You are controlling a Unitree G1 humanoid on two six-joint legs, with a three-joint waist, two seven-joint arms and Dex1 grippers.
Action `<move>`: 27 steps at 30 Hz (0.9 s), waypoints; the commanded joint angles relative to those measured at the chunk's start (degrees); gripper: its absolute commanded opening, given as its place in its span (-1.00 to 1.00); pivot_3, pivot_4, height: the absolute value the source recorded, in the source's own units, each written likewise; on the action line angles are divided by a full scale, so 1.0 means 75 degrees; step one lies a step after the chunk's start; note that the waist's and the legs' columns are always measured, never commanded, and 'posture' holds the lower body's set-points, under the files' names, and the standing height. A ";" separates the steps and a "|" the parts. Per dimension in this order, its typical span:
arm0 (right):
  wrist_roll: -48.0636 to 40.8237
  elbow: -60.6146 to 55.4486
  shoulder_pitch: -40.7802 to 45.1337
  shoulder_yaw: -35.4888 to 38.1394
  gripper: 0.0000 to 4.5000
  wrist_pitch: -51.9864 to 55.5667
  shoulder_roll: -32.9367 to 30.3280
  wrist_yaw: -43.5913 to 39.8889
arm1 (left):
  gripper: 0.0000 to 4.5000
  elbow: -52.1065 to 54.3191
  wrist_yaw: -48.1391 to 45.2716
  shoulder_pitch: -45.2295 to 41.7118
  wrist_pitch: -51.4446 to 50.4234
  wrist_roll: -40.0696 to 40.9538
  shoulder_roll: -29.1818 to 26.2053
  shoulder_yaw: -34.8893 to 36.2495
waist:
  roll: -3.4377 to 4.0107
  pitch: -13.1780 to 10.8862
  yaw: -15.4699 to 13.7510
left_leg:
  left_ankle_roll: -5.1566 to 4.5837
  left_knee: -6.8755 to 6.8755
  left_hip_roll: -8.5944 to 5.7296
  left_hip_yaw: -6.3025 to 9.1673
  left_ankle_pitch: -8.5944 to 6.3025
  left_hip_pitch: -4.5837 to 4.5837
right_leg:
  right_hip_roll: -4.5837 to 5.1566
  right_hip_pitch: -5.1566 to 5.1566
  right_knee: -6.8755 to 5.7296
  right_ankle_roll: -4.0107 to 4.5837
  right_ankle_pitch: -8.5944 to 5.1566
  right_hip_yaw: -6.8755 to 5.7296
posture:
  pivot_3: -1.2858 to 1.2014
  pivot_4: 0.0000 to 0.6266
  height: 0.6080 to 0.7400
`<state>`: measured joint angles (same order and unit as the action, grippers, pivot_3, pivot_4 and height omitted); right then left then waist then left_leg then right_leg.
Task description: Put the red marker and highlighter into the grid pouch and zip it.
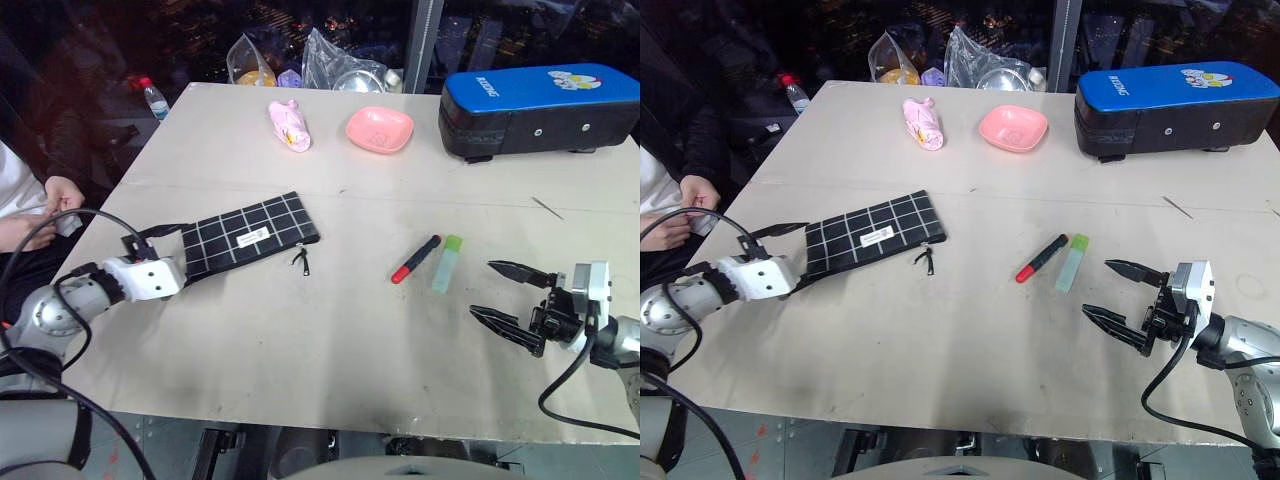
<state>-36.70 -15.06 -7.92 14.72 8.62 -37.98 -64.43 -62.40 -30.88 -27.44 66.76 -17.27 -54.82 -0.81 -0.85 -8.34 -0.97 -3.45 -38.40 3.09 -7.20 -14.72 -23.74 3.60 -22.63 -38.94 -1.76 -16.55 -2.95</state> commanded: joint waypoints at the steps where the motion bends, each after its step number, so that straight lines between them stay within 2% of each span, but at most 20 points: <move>1: -0.0284 -0.0443 0.0121 0.0327 1.00 0.0072 -0.0101 0.0119 | 0.97 0.0148 -0.0224 -0.0138 0.0206 0.0129 0.0297 -0.0379 | 0.0000 0.0000 0.0005 | 0.0002 -0.0001 0.0000 0.0000 0.0001 0.0000 | -0.0001 0.0000 0.0000 -0.0001 0.0001 0.0000 | 0.03 -0.52 1.00; 6: -0.0289 -0.0574 0.0133 0.0308 1.00 0.0122 -0.0066 0.0270 | 0.97 0.0371 -0.0321 -0.0231 0.0319 0.0434 0.0586 -0.0515 | 0.0000 0.0000 0.0017 | 0.0006 -0.0001 0.0000 -0.0001 0.0003 0.0000 | -0.0003 0.0000 -0.0001 -0.0004 0.0002 0.0002 | 0.03 -0.52 1.00; 10: -0.0258 -0.0563 0.0094 0.0306 1.00 0.0087 -0.0046 0.0330 | 0.97 0.0685 0.0150 -0.0334 0.0393 0.0153 0.0784 -0.0566 | 0.0000 0.0000 0.0006 | 0.0007 -0.0002 0.0000 -0.0001 0.0004 -0.0001 | -0.0003 0.0000 0.0000 -0.0005 0.0003 0.0001 | 0.03 -0.52 1.00; 16: -0.0221 -0.0643 0.0102 0.0253 1.00 0.0108 -0.0020 0.0523 | 0.97 0.1460 0.1332 -0.0573 0.0548 -0.0876 0.1126 -0.0654 | -0.0004 -0.0001 0.0017 | 0.0009 -0.0005 0.0002 0.0001 0.0006 -0.0004 | -0.0009 -0.0001 -0.0001 -0.0007 0.0004 0.0002 | 0.03 -0.52 1.00; 23: -0.0203 -0.0710 0.0044 0.0218 1.00 0.0118 -0.0033 0.0641 | 0.97 0.2043 0.2680 -0.0509 0.0773 -0.2011 0.1072 -0.0684 | -0.0010 -0.0005 0.0049 | 0.0011 -0.0004 0.0010 -0.0005 0.0006 -0.0002 | -0.0013 -0.0004 -0.0001 -0.0008 0.0005 0.0011 | 0.03 -0.52 1.00; 27: -0.0161 -0.0706 0.0014 0.0213 1.00 0.0118 -0.0035 0.0709 | 0.97 0.1990 0.3081 -0.0486 0.0611 -0.2240 0.1083 -0.0827 | -0.0010 -0.0005 0.0036 | 0.0011 -0.0004 0.0010 -0.0006 0.0007 -0.0003 | -0.0018 -0.0004 0.0000 -0.0008 0.0005 0.0010 | 0.03 -0.52 1.00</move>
<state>-37.88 -18.51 -7.70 15.03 9.78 -37.95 -59.48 -48.31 -9.64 -31.06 71.51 -33.88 -45.89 -7.21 -0.92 -8.37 -0.71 -3.37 -38.43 3.16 -7.25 -14.67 -23.76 3.47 -22.67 -38.94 -1.82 -16.51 -2.88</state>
